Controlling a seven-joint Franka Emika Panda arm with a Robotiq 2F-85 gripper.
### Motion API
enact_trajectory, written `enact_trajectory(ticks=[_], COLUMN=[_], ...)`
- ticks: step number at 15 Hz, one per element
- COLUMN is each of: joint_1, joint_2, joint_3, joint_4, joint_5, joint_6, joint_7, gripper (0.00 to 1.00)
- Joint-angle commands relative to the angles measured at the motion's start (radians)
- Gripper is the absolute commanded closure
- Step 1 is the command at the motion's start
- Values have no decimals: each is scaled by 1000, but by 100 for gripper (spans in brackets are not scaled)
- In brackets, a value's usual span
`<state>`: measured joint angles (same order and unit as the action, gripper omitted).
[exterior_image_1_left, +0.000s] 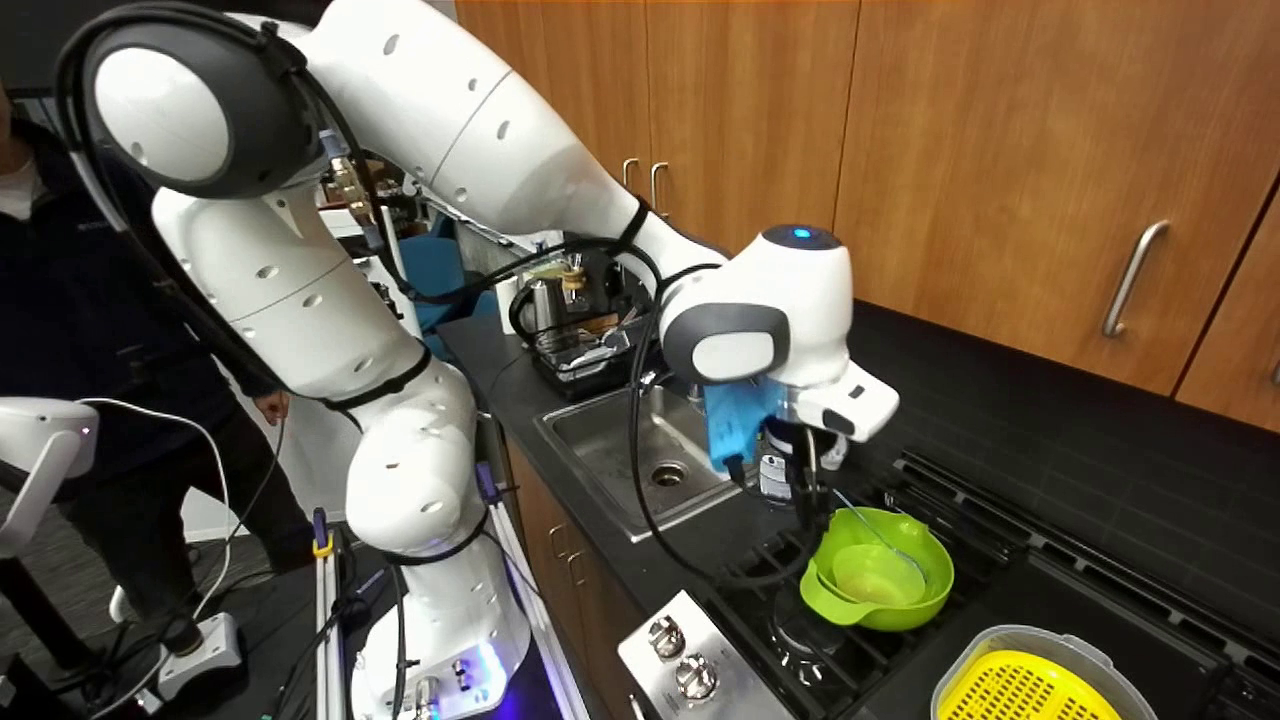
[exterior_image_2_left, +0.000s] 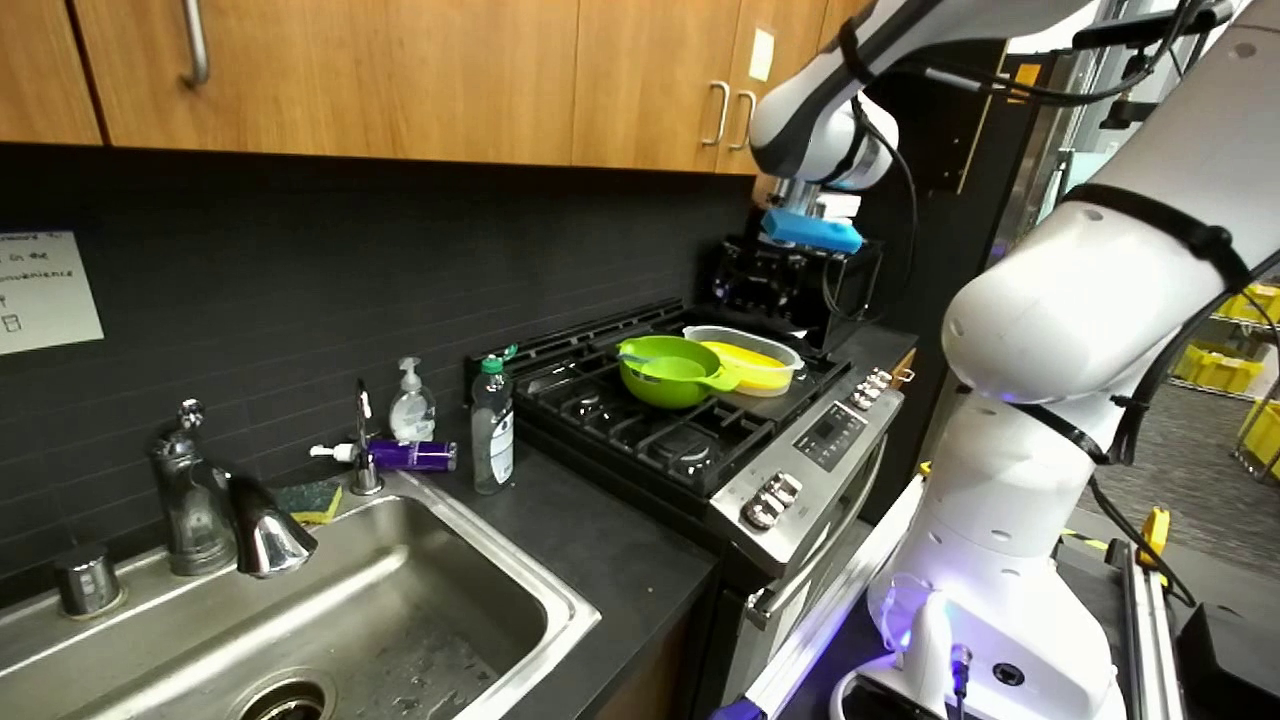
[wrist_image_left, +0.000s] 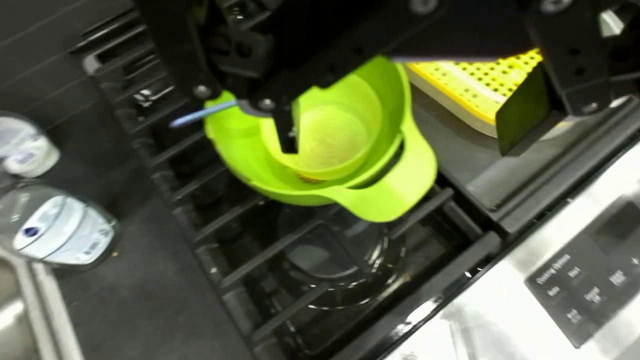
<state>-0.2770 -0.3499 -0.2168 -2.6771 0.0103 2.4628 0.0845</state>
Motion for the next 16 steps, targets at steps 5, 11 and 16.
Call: enact_trajectory(ticks=[5,11,16], joint_1=[-48,-53,-152], joint_2=[337,498,599], joint_3=[-201,-111,-113], joint_4=[137,242,289], joint_5=[326,543,759], joint_6=[0,-74,-73], joint_7=[-171,-230,-266], gripper=[0,0,0])
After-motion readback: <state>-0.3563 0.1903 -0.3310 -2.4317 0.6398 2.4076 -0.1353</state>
